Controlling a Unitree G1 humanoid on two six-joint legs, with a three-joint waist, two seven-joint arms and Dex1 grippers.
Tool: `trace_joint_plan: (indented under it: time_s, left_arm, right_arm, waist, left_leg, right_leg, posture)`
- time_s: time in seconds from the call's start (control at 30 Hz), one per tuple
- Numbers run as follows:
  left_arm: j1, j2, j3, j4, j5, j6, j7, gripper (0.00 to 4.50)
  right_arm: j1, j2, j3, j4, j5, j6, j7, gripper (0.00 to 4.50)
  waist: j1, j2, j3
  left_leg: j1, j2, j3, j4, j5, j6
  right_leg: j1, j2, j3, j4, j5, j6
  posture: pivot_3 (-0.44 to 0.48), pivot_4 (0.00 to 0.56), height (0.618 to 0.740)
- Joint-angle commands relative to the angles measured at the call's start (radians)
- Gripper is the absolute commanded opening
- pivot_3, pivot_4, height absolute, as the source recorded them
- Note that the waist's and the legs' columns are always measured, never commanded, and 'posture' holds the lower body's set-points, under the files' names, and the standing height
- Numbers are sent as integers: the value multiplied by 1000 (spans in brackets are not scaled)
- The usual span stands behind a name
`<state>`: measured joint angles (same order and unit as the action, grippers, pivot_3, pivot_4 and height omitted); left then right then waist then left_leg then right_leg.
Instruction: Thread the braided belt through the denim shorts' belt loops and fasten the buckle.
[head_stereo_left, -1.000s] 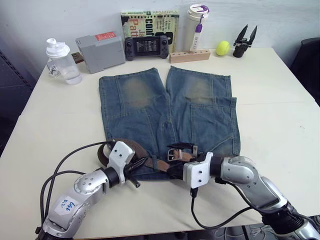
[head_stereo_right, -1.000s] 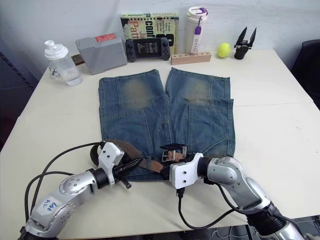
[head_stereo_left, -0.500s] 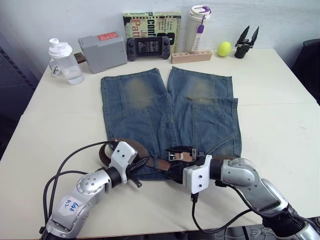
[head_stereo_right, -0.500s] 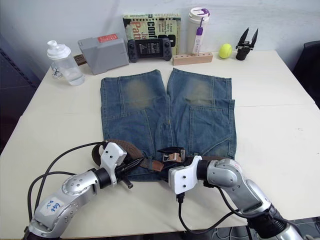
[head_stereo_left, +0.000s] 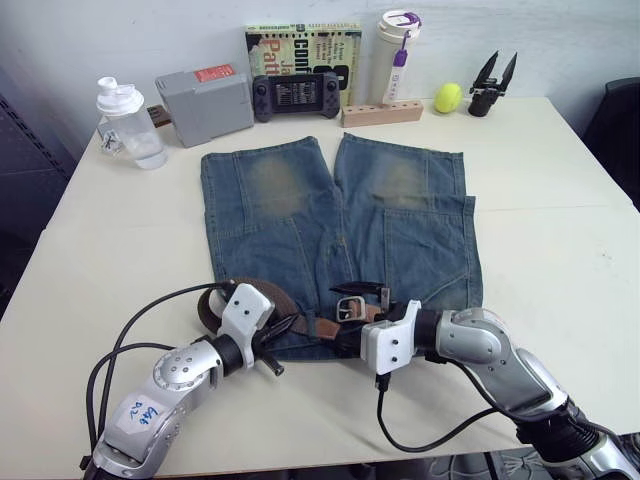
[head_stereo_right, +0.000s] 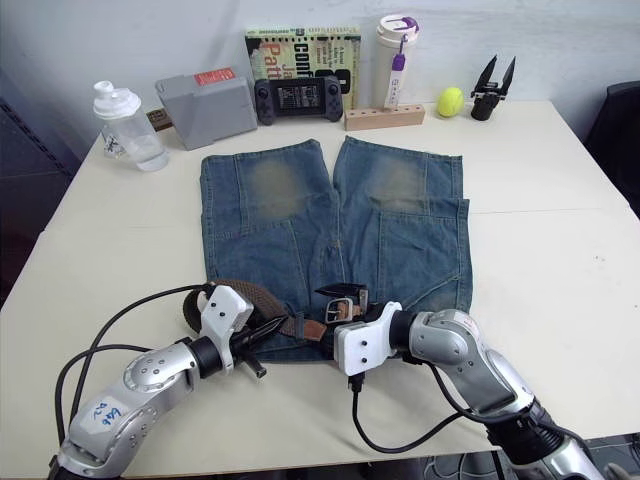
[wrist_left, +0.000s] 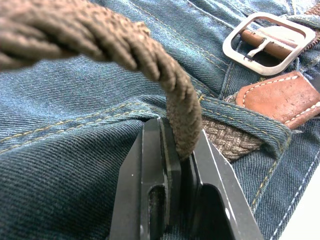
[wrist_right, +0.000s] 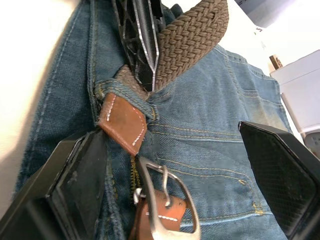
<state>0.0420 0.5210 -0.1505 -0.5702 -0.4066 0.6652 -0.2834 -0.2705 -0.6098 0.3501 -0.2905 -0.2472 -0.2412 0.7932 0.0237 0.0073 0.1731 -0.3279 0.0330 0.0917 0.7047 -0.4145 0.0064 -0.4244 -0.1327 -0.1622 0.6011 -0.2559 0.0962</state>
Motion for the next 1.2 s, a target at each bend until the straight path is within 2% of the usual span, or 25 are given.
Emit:
trace_joint_plan:
  time_s: [0.03, 0.47, 0.57, 0.83, 1.1, 1.2]
  left_arm:
    - [44, -2, -48, 29, 15, 64, -23, 0]
    - [46, -22, -36, 20, 19, 83, -22, 0]
    - [47, -27, -34, 18, 19, 88, -21, 0]
    - [45, -36, -28, 23, 22, 91, -20, 0]
    - [39, -52, -13, 27, 16, 88, -18, 0]
    - [34, -96, 42, 20, -20, 71, -2, 0]
  right_arm:
    - [-14, 7, -15, -27, 9, -5, -7, 4409]
    - [-53, 19, 45, 23, -53, -68, -2, 4409]
    - [-57, 16, 49, 34, -55, -81, 5, 3681]
    - [-47, 2, 53, 23, -40, -94, 36, 145]
    - [-33, 2, 54, 17, -34, -71, 53, 66]
    - [-31, 5, 51, 19, -33, -59, 50, 66]
  waist:
    - [0, 0, 0]
    - [0, 0, 0]
    - [0, 0, 0]
    - [0, 0, 0]
    - [0, 0, 0]
    - [1, 0, 0]
  left_leg:
    - [0, 0, 0, 0, 0, 0]
    - [0, 0, 0, 0, 0, 0]
    - [0, 0, 0, 0, 0, 0]
    - [0, 0, 0, 0, 0, 0]
    - [1, 0, 0, 0, 0, 0]
    - [1, 0, 0, 0, 0, 0]
  right_leg:
    - [0, 0, 0, 0, 0, 0]
    - [0, 0, 0, 0, 0, 0]
    - [0, 0, 0, 0, 0, 0]
    - [0, 0, 0, 0, 0, 0]
    - [0, 0, 0, 0, 0, 0]
    - [1, 0, 0, 0, 0, 0]
  posture:
    - [0, 150, 722]
    - [0, 150, 722]
    - [0, 150, 722]
    - [0, 150, 722]
    - [0, 150, 722]
    - [0, 150, 722]
